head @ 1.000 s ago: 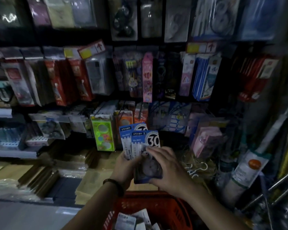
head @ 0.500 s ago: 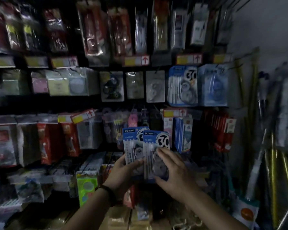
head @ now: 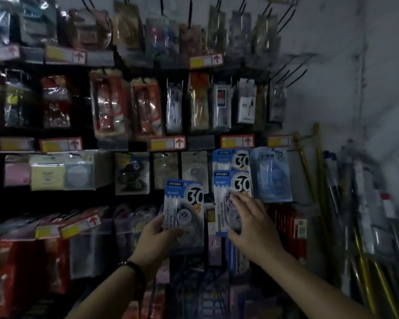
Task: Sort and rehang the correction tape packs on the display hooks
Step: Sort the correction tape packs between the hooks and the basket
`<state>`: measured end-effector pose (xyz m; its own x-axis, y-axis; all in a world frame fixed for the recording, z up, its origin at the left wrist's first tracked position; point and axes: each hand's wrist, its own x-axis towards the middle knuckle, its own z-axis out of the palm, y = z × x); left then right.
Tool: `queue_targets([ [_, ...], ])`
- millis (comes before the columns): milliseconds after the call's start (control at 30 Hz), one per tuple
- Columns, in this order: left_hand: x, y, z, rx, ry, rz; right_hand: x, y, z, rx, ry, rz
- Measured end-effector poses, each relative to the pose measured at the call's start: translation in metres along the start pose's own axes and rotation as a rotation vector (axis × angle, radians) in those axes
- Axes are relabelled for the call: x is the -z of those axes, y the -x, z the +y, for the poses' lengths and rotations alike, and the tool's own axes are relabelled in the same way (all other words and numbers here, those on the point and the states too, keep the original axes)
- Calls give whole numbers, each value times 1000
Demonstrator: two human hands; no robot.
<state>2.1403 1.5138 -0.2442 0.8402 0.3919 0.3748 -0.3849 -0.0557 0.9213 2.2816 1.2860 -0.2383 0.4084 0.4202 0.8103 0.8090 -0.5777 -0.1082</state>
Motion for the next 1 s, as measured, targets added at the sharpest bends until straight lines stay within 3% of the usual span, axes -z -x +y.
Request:
queue_targets([
  [433, -21, -49, 17, -45, 23, -11, 13, -81, 20, -23, 105, 18],
  [1000, -22, -49, 18, -4, 11, -1, 6, -103, 34, -53, 97, -131],
])
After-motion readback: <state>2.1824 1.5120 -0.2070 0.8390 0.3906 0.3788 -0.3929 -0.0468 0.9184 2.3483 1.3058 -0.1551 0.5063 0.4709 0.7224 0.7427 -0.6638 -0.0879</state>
